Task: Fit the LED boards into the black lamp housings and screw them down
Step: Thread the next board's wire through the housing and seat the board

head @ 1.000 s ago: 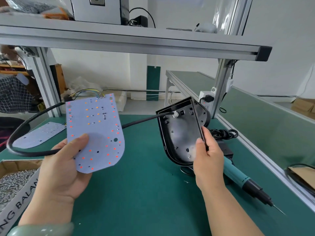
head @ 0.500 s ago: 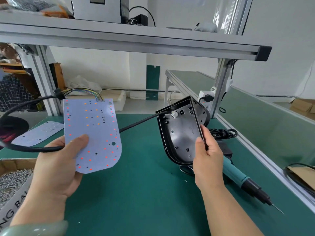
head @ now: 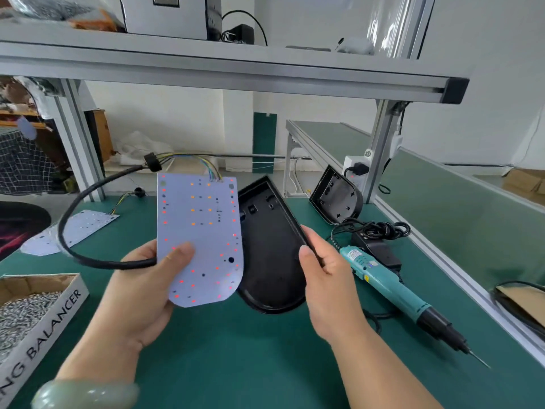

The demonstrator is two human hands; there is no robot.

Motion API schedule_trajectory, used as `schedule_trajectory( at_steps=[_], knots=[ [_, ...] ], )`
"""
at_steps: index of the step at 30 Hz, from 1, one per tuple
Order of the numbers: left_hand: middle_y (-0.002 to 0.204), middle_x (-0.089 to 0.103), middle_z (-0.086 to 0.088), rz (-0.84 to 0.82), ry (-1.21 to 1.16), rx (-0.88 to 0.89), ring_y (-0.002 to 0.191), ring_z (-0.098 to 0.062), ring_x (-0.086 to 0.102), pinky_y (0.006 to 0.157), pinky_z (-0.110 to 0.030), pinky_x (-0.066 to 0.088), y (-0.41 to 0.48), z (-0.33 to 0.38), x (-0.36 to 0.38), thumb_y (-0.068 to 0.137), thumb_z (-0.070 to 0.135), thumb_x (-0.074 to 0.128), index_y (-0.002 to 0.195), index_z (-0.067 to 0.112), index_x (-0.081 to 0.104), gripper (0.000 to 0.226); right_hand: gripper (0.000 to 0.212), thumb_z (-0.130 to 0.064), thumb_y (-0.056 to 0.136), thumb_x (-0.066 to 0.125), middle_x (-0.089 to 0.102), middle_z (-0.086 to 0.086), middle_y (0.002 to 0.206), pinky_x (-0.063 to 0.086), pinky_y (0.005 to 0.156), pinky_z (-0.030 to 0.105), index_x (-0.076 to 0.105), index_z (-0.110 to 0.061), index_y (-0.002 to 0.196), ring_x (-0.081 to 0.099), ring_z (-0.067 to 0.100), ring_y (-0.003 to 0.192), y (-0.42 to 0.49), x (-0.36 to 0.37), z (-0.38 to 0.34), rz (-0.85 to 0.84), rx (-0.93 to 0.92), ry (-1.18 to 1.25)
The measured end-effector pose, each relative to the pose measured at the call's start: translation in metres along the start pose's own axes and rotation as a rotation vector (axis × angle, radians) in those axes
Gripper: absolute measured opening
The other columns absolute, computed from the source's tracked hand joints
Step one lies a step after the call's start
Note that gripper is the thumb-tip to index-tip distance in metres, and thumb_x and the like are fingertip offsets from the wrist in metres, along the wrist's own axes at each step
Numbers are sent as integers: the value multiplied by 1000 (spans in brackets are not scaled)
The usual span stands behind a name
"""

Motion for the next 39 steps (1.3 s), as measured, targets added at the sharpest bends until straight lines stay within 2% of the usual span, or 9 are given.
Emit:
schedule_trajectory(
  at_steps=[4, 9, 13, 17, 19, 24, 29, 35, 39],
  knots=[
    [106, 73, -7, -14, -132, -28, 93, -20, 71, 70, -30, 59, 2, -9, 9, 77, 19, 58, 91, 18, 79, 25, 34, -2, 101, 40, 73, -2, 111, 55, 79, 22, 62, -20, 119, 68, 12, 102, -9, 23, 16, -28, 194, 474],
    [118, 68, -10, -130, -192, -96, 106, -25, 67, 77, -33, 57, -3, -24, 30, 85, 27, 52, 106, 16, 74, 32, 35, -3, 97, 49, 72, 3, 109, 55, 85, 34, 50, -20, 127, 69, 17, 95, -25, 57, 37, -112, 391, 631],
    [116, 69, -12, -84, -180, -114, 103, -25, 68, 74, -32, 58, -1, -26, 20, 82, 27, 55, 103, 13, 75, 32, 21, -30, 98, 51, 71, 2, 96, 53, 69, 28, 59, -19, 114, 66, 14, 77, -21, 52, 37, -209, 425, 458],
    [113, 70, -13, -138, -173, -209, 100, -27, 69, 72, -35, 58, -7, -35, 25, 79, 25, 59, 101, 12, 76, 31, 39, -6, 100, 45, 64, -4, 99, 45, 70, 21, 53, -34, 125, 57, 14, 68, -2, 18, 29, -124, 259, 31],
    [113, 69, -17, -228, -139, -267, 99, -29, 69, 72, -35, 58, -15, -41, 38, 74, 26, 72, 102, 9, 75, 32, 52, -1, 94, 54, 66, 3, 91, 47, 74, 25, 48, -33, 134, 57, 17, 74, -2, 29, 24, -246, 203, 39],
    [113, 69, -17, -348, -88, -232, 99, -30, 69, 75, -34, 57, -22, -36, 52, 67, 29, 74, 105, 12, 74, 42, 73, -41, 60, 67, 68, 5, 120, 51, 97, 46, 58, -12, 126, 64, 25, 113, -2, 40, 20, -322, 220, 141],
    [116, 68, -17, -438, -42, -214, 103, -33, 67, 79, -35, 57, -25, -32, 58, 74, 18, 75, 110, 11, 71, 37, 57, -26, 68, 66, 71, 8, 113, 54, 91, 47, 60, -9, 122, 66, 28, 107, 5, 33, 13, -273, 160, 140],
    [106, 73, -8, -380, 313, -114, 99, -25, 70, 77, -27, 56, -22, -28, 54, 50, 69, 81, 102, 23, 75, 70, 25, -5, 88, 61, 70, 12, 111, 55, 85, 35, 64, -8, 113, 65, 20, 94, 5, 28, 20, -245, 194, 42],
    [105, 73, -14, -374, 201, -144, 94, -26, 71, 72, -26, 57, -23, -26, 51, 60, 48, 83, 102, 17, 75, 53, 25, 5, 83, 64, 74, -2, 81, 53, 69, 25, 73, -18, 79, 62, 15, 75, 10, 24, 22, -174, 190, -56]
  ],
)
Point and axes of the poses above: each hand's wrist, its own y-axis towards the middle knuckle, its own x-axis out of the palm, z = x × y, the point moved 10 cm from there along y, towards the middle knuckle
